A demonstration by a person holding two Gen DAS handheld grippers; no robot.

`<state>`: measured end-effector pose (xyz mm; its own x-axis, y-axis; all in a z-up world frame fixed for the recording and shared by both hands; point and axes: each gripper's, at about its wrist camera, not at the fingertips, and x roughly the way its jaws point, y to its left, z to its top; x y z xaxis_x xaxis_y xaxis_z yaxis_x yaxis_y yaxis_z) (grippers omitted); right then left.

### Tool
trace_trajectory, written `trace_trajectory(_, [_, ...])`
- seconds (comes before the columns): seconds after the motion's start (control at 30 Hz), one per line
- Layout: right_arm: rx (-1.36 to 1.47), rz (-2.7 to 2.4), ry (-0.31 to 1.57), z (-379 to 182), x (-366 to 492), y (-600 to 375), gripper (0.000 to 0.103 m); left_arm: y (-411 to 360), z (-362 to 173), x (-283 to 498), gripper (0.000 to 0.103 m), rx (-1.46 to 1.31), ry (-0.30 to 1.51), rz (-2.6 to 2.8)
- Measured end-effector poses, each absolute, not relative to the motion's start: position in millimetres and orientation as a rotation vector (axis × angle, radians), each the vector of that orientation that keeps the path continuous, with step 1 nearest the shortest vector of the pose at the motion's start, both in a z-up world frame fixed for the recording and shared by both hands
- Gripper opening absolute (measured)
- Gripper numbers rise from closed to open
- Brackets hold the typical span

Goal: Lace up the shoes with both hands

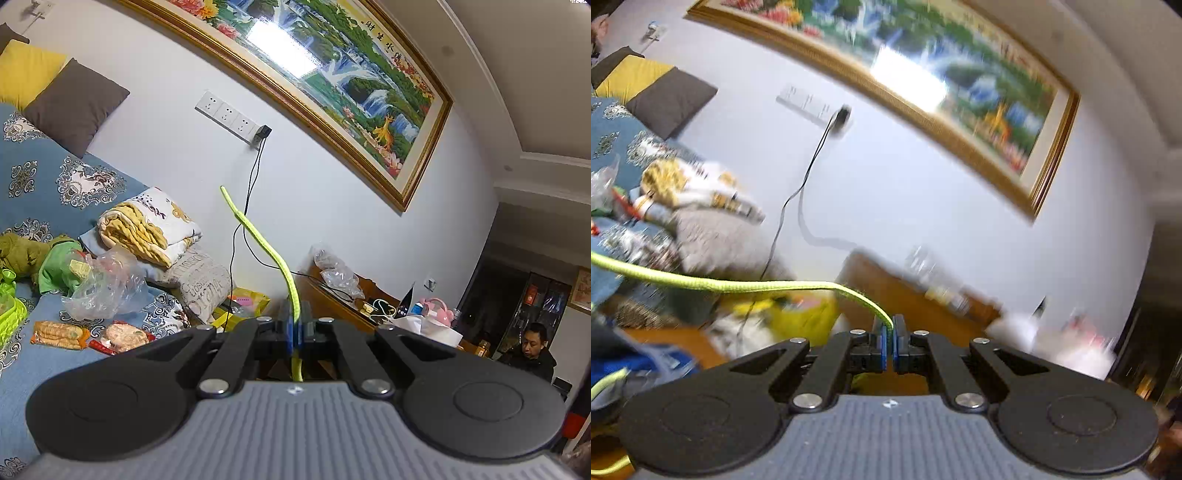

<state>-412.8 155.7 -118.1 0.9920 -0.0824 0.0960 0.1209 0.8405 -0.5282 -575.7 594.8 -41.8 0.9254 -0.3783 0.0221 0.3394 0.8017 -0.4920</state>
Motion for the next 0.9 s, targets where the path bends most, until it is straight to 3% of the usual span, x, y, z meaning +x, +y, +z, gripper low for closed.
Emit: trace_trajectory(0.9, [-1.004,-0.246,-0.426,70,-397,158,0.002,586,-38,-567,0.003,-0.511,0.071,-0.462])
